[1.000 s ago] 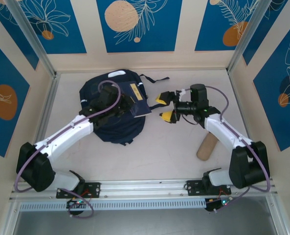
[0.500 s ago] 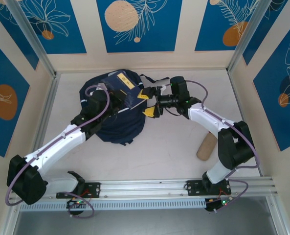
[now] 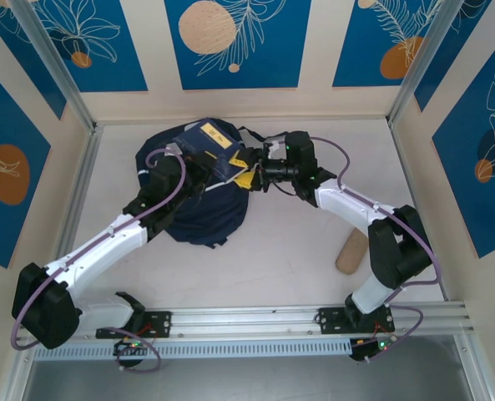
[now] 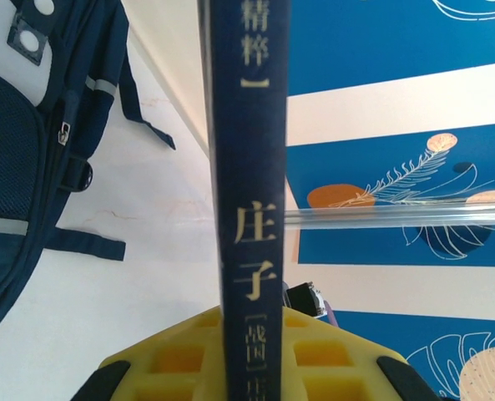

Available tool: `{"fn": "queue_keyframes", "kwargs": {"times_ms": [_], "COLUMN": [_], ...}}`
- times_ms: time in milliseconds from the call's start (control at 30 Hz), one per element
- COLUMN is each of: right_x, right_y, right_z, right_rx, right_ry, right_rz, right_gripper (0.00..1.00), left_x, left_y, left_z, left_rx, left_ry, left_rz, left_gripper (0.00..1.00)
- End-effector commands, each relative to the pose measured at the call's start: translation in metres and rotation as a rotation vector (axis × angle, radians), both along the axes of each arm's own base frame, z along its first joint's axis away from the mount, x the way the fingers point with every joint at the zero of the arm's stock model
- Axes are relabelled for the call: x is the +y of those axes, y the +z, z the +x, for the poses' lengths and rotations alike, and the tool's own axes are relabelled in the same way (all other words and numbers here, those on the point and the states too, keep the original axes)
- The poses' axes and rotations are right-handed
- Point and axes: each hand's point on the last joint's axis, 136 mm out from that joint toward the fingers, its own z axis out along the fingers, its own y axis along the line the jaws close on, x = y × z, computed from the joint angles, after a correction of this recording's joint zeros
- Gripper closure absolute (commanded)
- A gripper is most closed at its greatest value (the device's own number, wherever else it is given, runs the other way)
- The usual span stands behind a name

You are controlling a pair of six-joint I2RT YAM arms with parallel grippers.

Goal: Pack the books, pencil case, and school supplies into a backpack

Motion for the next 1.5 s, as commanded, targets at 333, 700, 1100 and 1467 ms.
{"fn": "queue_keyframes", "kwargs": {"times_ms": [333,700,1100,1467], "right_x": [-0.024,-0.099,-0.169,-0.191], "right_y": [0.016,0.01,-0.012,-0.027], "right_z": [-0.005,-0.017,-0.038,-0.052], "right_rx": [-0.043,-0.173,-0.181,-0.135], "right_ry": [-0.09,-0.197,-0.279,-0.31], "right_rz": [-0.033,-0.282,-0.518,-0.546], "right_gripper": [0.88,0.92,0.92,0.91], "left_x": [0.0,0.024,0.04,0.054], "left_y": [-0.002,-0.078,-0.111,-0.148], "left_z": [-0.003,-0.036,-0.054,-0.03], "left_rx": [0.033,0.273,0.306,0.348], "left_ry": [-0.018,-0.181,-0.688,-0.844], "left_rz": [-0.027,0.445,1.124,1.423], "left_gripper": [0.52,0.02,0.03,0.32]}}
